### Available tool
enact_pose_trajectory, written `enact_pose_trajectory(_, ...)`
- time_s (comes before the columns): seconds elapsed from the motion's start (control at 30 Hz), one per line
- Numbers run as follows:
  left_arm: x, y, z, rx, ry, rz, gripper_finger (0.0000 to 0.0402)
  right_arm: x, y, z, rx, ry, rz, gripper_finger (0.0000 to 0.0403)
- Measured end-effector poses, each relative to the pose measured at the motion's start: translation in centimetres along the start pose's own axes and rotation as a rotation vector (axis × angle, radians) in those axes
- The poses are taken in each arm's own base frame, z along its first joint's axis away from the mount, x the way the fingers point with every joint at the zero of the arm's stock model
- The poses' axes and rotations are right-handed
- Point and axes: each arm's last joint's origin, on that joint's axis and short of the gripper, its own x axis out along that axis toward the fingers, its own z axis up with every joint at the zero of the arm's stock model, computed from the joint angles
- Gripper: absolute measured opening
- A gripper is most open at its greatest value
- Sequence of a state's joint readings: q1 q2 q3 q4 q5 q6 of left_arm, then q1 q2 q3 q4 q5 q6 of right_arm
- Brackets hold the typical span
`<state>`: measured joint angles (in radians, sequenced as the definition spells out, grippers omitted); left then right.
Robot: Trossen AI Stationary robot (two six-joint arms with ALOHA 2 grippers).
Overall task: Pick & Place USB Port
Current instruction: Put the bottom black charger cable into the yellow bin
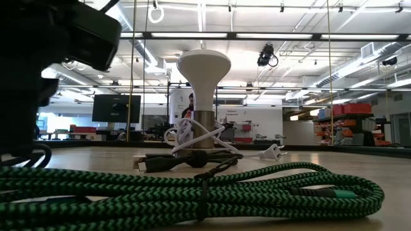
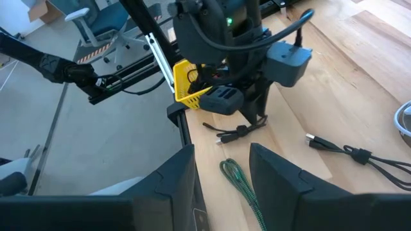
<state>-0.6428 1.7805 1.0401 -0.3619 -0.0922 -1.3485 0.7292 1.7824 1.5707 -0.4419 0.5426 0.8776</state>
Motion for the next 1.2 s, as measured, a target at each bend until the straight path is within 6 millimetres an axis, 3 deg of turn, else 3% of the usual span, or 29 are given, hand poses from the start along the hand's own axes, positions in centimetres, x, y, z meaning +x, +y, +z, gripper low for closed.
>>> enact_pose_trajectory(0.23,0.5,0.2,0.5,-0.006,-0.005,0.015,0.0115,0.0,0.0,0.0,0.000,0.000,0.001,0.0151)
enact_pose_trajectory(0.63,3.5,0.6,0.5,0.040,0.012,0.037,0.0113,0.0,0.1,0.1,0.000,-0.007,0.008,0.0151)
enact_pose_trajectory(0.7,3.6,0.6,0.5,0.063,0.021,0.038,0.0099,0.0,0.1,0.1,-0.009,-0.007,0.009,0.0151)
enact_pose_trajectory(0.87,2.8,0.4,0.6,0.148,0.030,0.008,0.0013,0.0,0.1,0.1,-0.016,-0.014,0.002,0.0151)
enact_pose_trajectory(1.2,0.8,-0.5,-0.2,0.183,-0.006,-0.054,0.0002,0.0,0.1,0.1,-0.017,-0.020,-0.004,0.0151)
